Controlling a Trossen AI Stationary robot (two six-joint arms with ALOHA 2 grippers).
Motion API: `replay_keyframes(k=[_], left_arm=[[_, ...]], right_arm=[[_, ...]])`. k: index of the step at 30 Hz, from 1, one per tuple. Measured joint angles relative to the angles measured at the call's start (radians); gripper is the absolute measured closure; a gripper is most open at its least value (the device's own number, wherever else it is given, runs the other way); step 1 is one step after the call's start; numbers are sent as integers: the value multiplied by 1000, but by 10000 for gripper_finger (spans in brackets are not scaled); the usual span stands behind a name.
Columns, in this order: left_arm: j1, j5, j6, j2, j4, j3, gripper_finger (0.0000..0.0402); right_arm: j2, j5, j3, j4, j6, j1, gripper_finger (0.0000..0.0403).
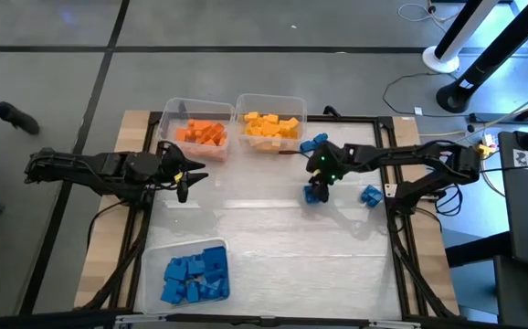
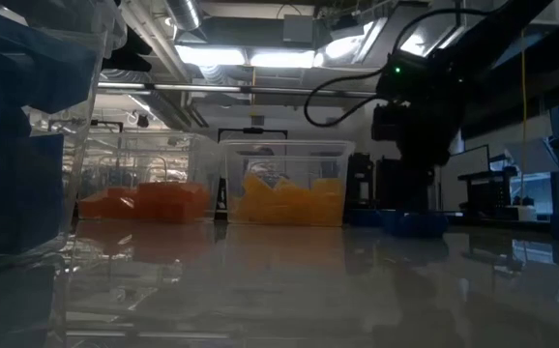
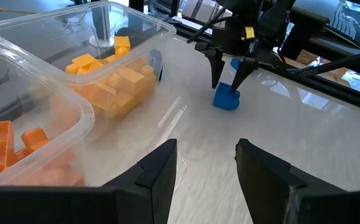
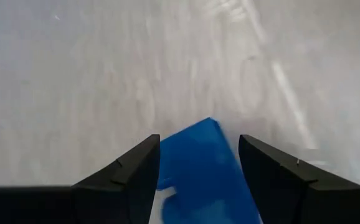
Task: Sort blocks
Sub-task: Put the blue game piece into the bottom transparent bin
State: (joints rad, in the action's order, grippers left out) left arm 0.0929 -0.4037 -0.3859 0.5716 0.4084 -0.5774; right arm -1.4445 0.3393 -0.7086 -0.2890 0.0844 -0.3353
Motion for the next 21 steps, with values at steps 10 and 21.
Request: replay_keyframes(k=[10,21], left_arm=[[0,0,0,0,0,0,251],[0,0,19,0,0,0,251]], right_arm=[[0,-42,-2,-28,-255,9,185],[4,-129,-4,-151,-381,9,184]])
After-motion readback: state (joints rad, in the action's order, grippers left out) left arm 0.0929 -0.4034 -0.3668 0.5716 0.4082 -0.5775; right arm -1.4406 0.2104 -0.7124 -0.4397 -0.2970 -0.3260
